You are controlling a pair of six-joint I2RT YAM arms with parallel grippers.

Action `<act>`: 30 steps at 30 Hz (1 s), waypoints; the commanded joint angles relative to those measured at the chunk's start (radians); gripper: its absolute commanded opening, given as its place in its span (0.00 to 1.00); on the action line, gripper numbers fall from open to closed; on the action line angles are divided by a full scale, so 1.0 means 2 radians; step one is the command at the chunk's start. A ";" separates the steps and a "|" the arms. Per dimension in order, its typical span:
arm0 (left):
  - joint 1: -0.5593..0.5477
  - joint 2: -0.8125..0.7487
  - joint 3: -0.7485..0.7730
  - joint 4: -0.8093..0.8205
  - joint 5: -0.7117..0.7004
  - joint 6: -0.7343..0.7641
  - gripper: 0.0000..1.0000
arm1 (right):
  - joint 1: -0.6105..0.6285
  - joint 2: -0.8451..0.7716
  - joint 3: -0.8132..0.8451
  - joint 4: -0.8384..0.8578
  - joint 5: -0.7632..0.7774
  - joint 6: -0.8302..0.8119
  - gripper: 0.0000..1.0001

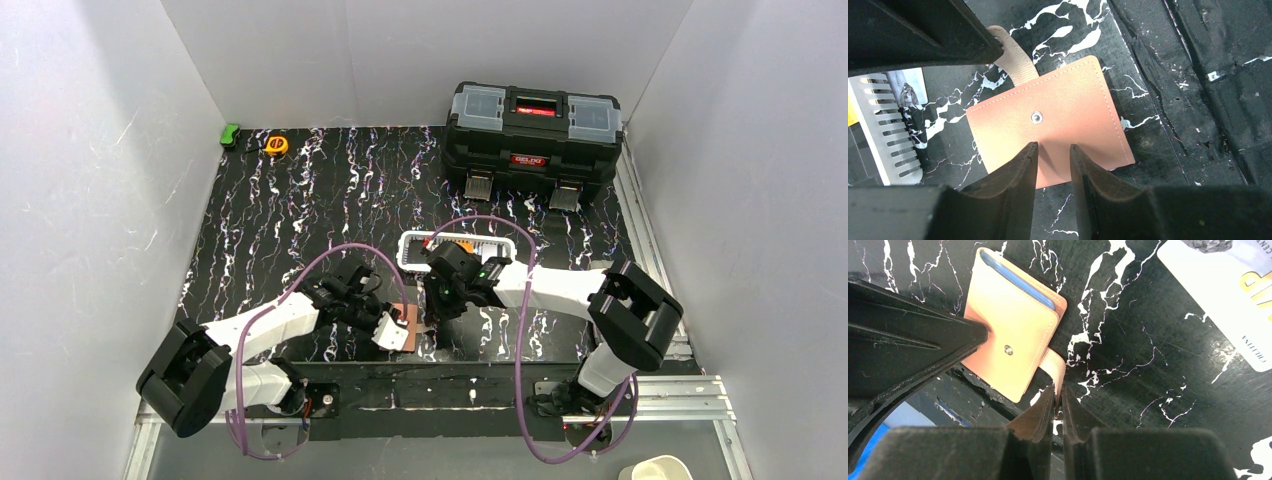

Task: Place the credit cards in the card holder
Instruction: Close the card holder at the center of the board.

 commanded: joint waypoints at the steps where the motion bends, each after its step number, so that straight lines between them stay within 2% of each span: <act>1: -0.005 0.001 -0.008 -0.025 -0.029 0.000 0.29 | -0.003 -0.014 0.018 -0.019 -0.011 -0.004 0.16; 7: -0.013 -0.003 -0.010 -0.023 -0.039 -0.004 0.29 | -0.004 -0.026 0.014 -0.028 -0.016 -0.005 0.24; 14: -0.017 -0.006 -0.017 -0.023 -0.042 0.003 0.28 | -0.012 -0.031 0.014 -0.028 -0.023 -0.002 0.24; 22: -0.019 -0.011 -0.020 -0.020 -0.043 0.002 0.28 | -0.014 -0.021 0.017 -0.024 -0.028 0.000 0.12; 27: -0.019 -0.012 -0.021 -0.017 -0.043 0.002 0.27 | -0.014 -0.017 0.019 -0.020 -0.036 0.002 0.09; 30: -0.019 -0.014 -0.022 -0.015 -0.044 0.001 0.27 | -0.014 -0.015 0.021 -0.020 -0.040 0.002 0.01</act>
